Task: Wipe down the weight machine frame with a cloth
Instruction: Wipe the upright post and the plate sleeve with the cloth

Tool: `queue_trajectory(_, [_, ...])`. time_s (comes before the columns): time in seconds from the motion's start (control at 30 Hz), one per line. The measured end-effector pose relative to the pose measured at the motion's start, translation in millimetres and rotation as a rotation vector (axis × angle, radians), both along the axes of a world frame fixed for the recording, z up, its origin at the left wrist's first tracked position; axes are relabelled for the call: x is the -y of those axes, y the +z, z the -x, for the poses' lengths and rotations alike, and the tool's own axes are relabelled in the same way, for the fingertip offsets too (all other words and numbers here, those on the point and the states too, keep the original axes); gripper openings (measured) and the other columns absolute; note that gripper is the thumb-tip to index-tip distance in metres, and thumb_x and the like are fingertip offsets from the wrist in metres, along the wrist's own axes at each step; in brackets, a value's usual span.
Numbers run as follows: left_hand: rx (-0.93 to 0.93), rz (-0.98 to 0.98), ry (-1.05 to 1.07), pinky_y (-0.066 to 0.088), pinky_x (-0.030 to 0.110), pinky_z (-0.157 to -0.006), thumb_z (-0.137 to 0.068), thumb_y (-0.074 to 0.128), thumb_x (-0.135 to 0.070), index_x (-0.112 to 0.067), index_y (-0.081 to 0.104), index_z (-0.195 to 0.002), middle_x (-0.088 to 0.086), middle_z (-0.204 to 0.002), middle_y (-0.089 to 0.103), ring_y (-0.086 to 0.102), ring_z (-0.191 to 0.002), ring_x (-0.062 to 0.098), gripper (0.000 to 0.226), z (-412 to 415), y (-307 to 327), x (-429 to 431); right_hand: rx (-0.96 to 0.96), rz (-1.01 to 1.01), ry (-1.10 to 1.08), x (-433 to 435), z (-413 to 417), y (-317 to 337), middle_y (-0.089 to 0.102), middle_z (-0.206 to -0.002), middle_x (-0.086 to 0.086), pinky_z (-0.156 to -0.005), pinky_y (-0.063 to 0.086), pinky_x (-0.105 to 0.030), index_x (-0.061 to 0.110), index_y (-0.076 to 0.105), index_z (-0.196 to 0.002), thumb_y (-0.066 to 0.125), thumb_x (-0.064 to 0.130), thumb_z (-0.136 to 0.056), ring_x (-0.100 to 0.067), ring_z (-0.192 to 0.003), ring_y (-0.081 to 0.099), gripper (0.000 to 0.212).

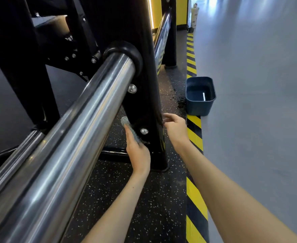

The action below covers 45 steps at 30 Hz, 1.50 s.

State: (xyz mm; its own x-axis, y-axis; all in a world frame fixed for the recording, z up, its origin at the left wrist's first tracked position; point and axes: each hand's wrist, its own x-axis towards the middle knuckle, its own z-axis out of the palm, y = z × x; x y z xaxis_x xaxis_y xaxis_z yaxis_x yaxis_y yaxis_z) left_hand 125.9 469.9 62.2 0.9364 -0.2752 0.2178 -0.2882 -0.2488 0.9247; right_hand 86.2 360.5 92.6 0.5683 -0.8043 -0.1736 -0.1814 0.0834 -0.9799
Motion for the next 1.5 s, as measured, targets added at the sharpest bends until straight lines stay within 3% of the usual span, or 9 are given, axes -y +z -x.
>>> queue_trajectory(0.2, [0.021, 0.053, -0.119, 0.025, 0.024, -0.115, -0.100, 0.039, -0.001, -0.032, 0.025, -0.148, -0.007, -0.149, 0.039, 0.035, -0.136, 0.006, 0.058, -18.0, 56.6, -5.9, -0.195, 0.103, 0.239, 4.0, 7.8, -12.9, 0.069, -0.099, 0.002, -0.061, 0.041, -0.016, 0.020, 0.065, -0.118, 0.048, -0.005, -0.079, -0.015, -0.093, 0.060, 0.049])
queue_trajectory(0.33, [0.154, 0.044, -0.083, 0.021, 0.027, -0.118, -0.097, 0.041, 0.004, -0.033, 0.017, -0.146, -0.005, -0.153, 0.029, 0.028, -0.142, 0.010, 0.066, -15.4, 37.3, -5.5, -0.221, 0.138, 0.244, -4.1, 4.6, -16.3, 0.069, -0.100, 0.003, -0.065, 0.042, -0.025, 0.023, 0.066, -0.116, 0.054, 0.000, -0.079, -0.015, -0.095, 0.061, 0.046])
queue_trajectory(0.53, [-0.262, -0.096, -0.054, 0.029, 0.035, -0.115, -0.093, 0.042, 0.009, -0.015, 0.014, -0.153, 0.009, -0.152, 0.034, 0.034, -0.139, 0.019, 0.071, 19.0, -35.4, -8.5, -0.193, 0.173, 0.183, -1.3, 3.3, -22.1, 0.063, -0.073, 0.004, -0.051, 0.035, -0.023, 0.022, 0.071, -0.103, 0.046, -0.004, -0.076, -0.011, -0.063, 0.049, 0.045])
queue_trajectory(0.7, [0.142, 0.050, 0.082, 0.011, 0.021, -0.118, -0.089, 0.041, 0.017, -0.005, 0.020, -0.149, 0.000, -0.155, 0.015, 0.012, -0.143, 0.007, 0.067, 31.5, 2.7, 7.0, -0.172, 0.140, 0.176, -3.8, 1.4, -29.0, 0.070, -0.086, -0.003, -0.070, 0.047, -0.031, 0.024, 0.070, -0.094, 0.045, -0.006, -0.073, -0.019, -0.084, 0.059, 0.044])
queue_trajectory(0.87, [0.651, -0.216, -0.229, 0.029, 0.048, -0.113, -0.081, 0.028, 0.016, 0.006, 0.038, -0.140, 0.019, -0.149, 0.034, 0.021, -0.144, 0.027, 0.061, 46.5, -23.2, 7.9, -0.110, 0.094, 0.147, -0.8, 2.9, -31.9, 0.054, -0.059, 0.004, -0.057, 0.039, -0.027, 0.020, 0.056, -0.060, 0.057, 0.006, -0.087, -0.011, -0.063, 0.047, 0.031])
queue_trajectory(1.03, [0.902, -0.353, -0.215, 0.025, 0.045, -0.116, -0.091, 0.029, 0.008, 0.002, 0.038, -0.141, 0.018, -0.147, 0.039, 0.031, -0.140, 0.029, 0.051, 27.1, -27.6, 0.8, -0.159, 0.106, 0.189, 12.7, 20.5, -47.0, 0.069, -0.074, 0.003, -0.066, 0.047, -0.036, 0.025, 0.071, -0.077, 0.045, -0.003, -0.078, -0.019, -0.072, 0.056, 0.037])
queue_trajectory(1.23, [0.704, -0.160, 0.009, 0.023, 0.046, -0.117, -0.080, 0.034, 0.027, 0.006, 0.022, -0.145, 0.013, -0.153, 0.018, 0.016, -0.144, 0.028, 0.069, -3.4, -35.9, -4.6, -0.222, 0.069, 0.242, 13.0, 27.3, -44.2, 0.071, -0.089, 0.006, -0.079, 0.049, -0.028, 0.026, 0.071, -0.107, 0.039, -0.007, -0.080, -0.016, -0.085, 0.060, 0.053])
queue_trajectory(1.33, [0.243, -0.136, 0.010, 0.013, 0.023, -0.119, -0.084, 0.043, 0.023, -0.005, 0.014, -0.150, 0.008, -0.158, 0.009, 0.009, -0.144, 0.012, 0.078, 1.2, -48.6, -3.5, -0.173, 0.025, 0.224, 5.1, 13.1, -44.0, 0.074, -0.092, 0.006, -0.090, 0.052, -0.029, 0.023, 0.073, -0.108, 0.043, -0.009, -0.076, -0.015, -0.097, 0.066, 0.054])
queue_trajectory(1.5, [-0.138, -0.261, -0.148, 0.019, 0.038, -0.119, -0.093, 0.046, 0.007, -0.016, -0.001, -0.153, 0.008, -0.159, 0.018, 0.019, -0.145, 0.020, 0.080, -9.9, -76.1, -7.0, -0.207, 0.080, 0.240, 0.1, 4.2, -48.3, 0.072, -0.097, 0.004, -0.080, 0.050, -0.027, 0.026, 0.069, -0.111, 0.047, -0.008, -0.073, -0.016, -0.097, 0.063, 0.055])
